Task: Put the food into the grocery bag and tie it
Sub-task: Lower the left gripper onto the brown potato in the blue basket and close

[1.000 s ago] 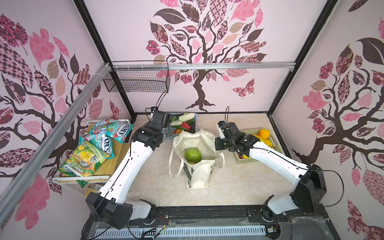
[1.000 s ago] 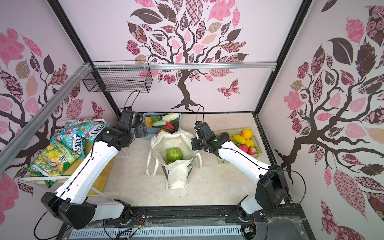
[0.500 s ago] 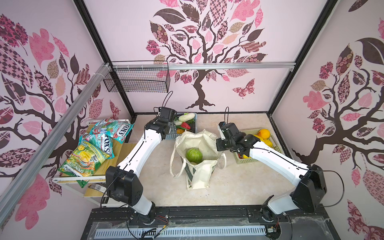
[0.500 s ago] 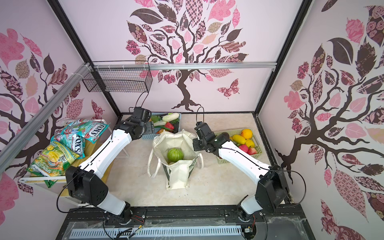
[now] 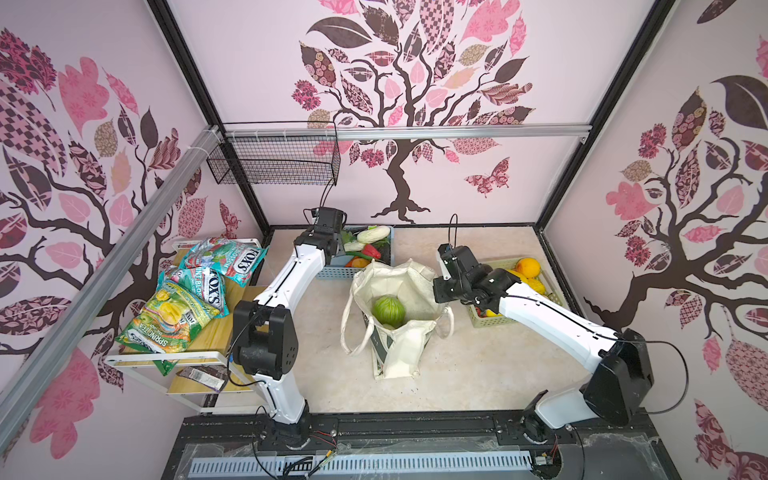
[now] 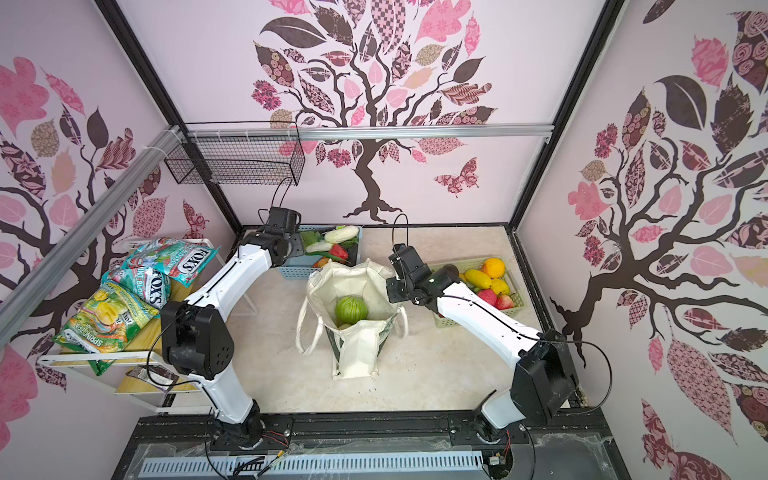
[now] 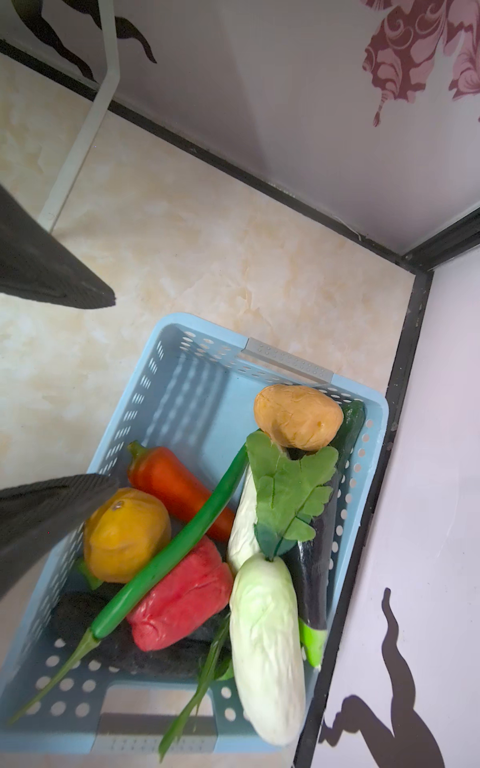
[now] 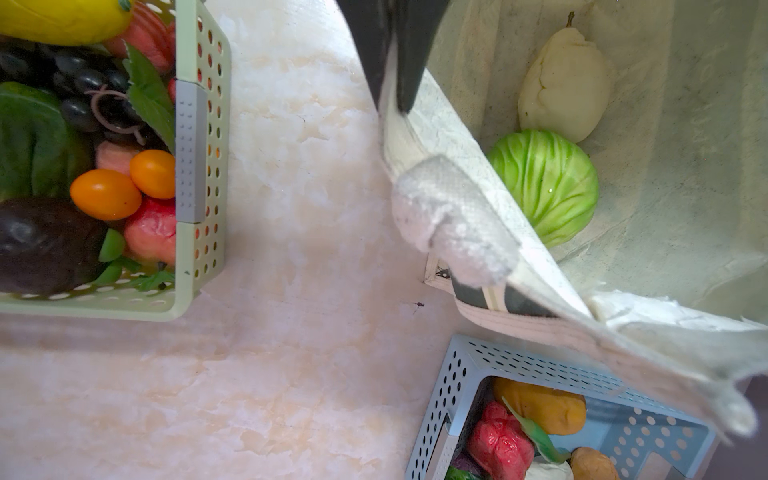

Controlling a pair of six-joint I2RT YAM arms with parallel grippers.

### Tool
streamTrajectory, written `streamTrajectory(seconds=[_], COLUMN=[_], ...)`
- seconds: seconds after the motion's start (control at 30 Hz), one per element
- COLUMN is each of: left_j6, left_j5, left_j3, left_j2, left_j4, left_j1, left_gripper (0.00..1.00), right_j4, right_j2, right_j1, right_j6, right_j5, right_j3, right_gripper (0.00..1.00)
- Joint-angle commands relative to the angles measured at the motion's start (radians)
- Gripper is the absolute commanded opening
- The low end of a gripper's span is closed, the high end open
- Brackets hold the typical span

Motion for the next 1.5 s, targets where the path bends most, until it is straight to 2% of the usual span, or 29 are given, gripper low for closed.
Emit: streamTrajectory(seconds=[0.0, 0.23, 0.67, 1.17, 1.47], left_j6=[0.013, 0.04, 0.057, 0.053, 0.04], left_j5=[0.002, -0.024, 0.04, 0.084, 0.102], left_j3=[0.068, 0.106, 0.17, 0.245, 0.302], left_j2=[0.052, 0.171, 0.321, 0.44, 0.508], left_j4=[0.058, 0.122, 0.224, 0.277, 0.265], left_j1=[0.011, 0.028, 0.087, 0.113, 0.115], left_gripper=[0.65, 0.64, 0.62, 0.66, 0.74], right_j4=[-0.05, -0.053, -0.044, -0.036, -0.049], right_j2=[-0.03, -0.018, 0.026, 0.061, 0.078], right_j1=[0.001, 0.001, 0.001, 0.001, 0.001], right_j6=[-0.015, -0.023, -0.032, -0.043, -0.041], right_j5=[0.012, 0.021, 0.025, 0.035, 0.042], right_j3=[0.005, 0.008, 0.021, 0.031, 0.051], right_gripper=[0.0, 0.0, 0.0, 0.0, 0.0])
